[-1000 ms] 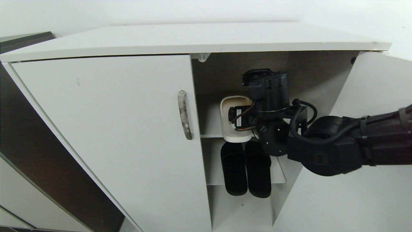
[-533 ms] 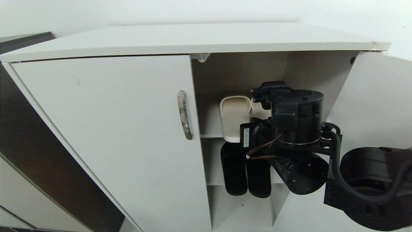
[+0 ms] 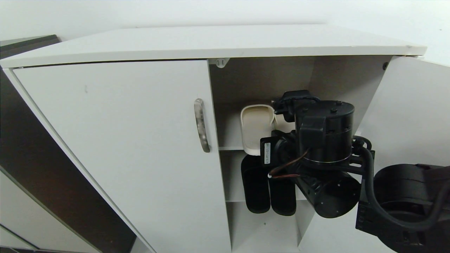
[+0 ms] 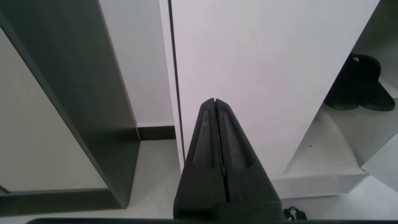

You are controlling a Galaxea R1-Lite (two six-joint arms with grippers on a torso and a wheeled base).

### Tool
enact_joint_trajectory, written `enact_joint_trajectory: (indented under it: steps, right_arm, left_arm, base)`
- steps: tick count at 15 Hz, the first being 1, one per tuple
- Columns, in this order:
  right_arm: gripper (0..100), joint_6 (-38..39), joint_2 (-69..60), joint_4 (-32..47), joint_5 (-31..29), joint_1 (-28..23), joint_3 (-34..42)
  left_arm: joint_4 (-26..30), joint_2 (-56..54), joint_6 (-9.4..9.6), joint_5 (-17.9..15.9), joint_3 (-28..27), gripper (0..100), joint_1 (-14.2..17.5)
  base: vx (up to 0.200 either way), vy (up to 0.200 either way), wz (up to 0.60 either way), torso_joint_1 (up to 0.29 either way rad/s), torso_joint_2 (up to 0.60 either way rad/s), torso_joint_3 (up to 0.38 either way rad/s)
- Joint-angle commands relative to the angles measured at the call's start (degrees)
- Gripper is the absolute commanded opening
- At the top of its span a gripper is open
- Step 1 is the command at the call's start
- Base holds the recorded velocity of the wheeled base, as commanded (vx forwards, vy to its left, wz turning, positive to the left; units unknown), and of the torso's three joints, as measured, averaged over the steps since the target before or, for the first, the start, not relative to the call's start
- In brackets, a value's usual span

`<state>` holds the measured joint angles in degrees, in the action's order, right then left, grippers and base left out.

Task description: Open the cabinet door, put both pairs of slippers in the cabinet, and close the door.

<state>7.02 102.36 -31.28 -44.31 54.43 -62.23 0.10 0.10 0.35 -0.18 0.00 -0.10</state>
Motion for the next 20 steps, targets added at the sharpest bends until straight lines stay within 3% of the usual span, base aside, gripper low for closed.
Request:
enact_joint_trajectory:
  steps: [1, 20]
  right_arm:
    - [0, 0.01, 0.56, -0.01, 0.02, -0.11, 0.09]
    - [0, 0.1, 1.26, -0.01, -0.07, -0.2, 0.8]
  left_arm:
    - [-0.01, -0.01, 0.0, 0.01, 0.0, 0, 0.01]
    - [-0.01, -0.01, -0.09, 0.01, 0.0, 0, 0.01]
  base:
    - [0.0, 0.0, 0.0, 0.0, 0.0, 0.0]
    - [-0.189, 0.0, 0.0, 0.0, 0.0, 0.001]
